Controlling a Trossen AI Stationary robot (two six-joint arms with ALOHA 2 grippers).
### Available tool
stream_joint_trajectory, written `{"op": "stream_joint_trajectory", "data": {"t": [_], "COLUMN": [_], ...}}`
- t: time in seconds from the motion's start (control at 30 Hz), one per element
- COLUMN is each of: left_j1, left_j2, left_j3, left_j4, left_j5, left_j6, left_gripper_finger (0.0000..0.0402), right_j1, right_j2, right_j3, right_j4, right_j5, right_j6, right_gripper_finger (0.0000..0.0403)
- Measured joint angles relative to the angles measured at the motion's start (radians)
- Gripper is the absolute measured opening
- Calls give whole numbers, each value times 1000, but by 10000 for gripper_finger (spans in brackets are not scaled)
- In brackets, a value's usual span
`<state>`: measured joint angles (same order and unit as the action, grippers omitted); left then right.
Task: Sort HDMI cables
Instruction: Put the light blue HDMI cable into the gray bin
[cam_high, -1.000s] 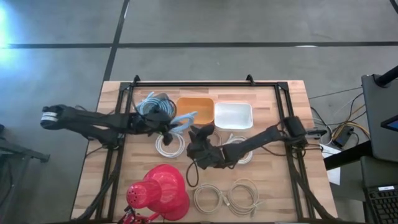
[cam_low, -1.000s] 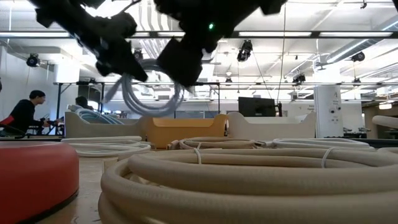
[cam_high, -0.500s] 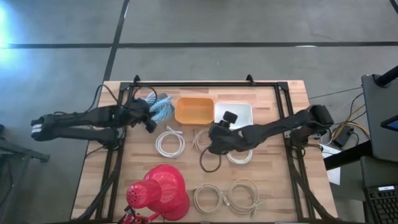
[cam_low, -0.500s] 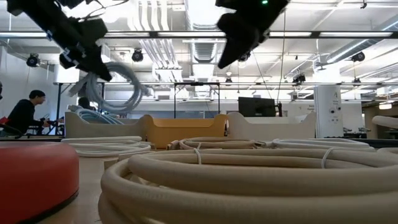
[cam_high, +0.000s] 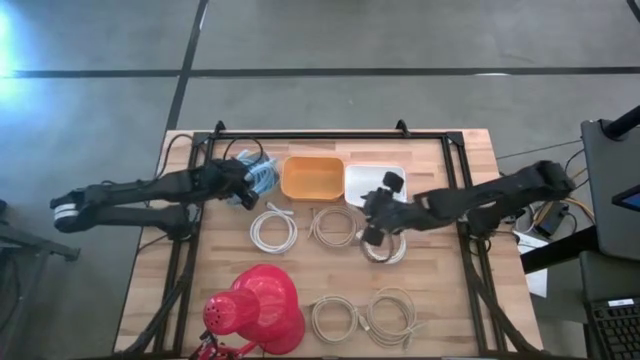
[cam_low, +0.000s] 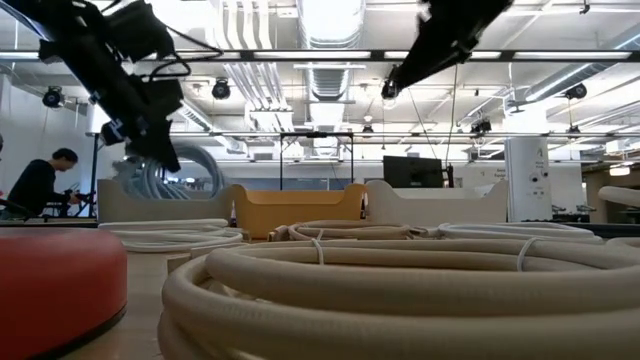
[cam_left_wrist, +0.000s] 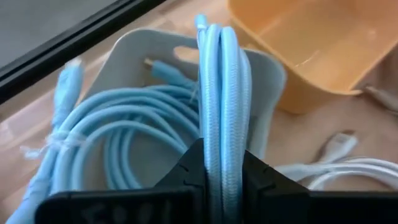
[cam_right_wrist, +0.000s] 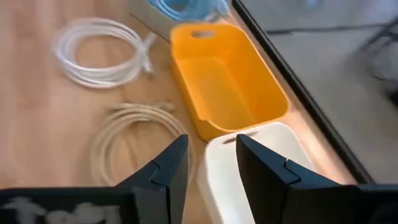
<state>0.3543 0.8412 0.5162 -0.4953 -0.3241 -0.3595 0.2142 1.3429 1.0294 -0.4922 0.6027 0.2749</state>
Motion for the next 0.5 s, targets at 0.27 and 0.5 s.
{"op": "stream_joint_trajectory", "data": {"t": [0.27,0.5], "left_j1": [24,24], "left_j2": [39,51], "left_j3": [-29,-3], "left_j4": [-1,-59], "left_j5": [-34,-44], "left_j6": [37,47], "left_gripper_finger": [69,124], "right_j1": [0,1], "right_j2": [-194,-230], "right_j3": [-301,-431], "right_j4": [373,564], "right_j5": [-79,-206], "right_j6": [-4,21], "right_gripper_finger": [127,127]}}
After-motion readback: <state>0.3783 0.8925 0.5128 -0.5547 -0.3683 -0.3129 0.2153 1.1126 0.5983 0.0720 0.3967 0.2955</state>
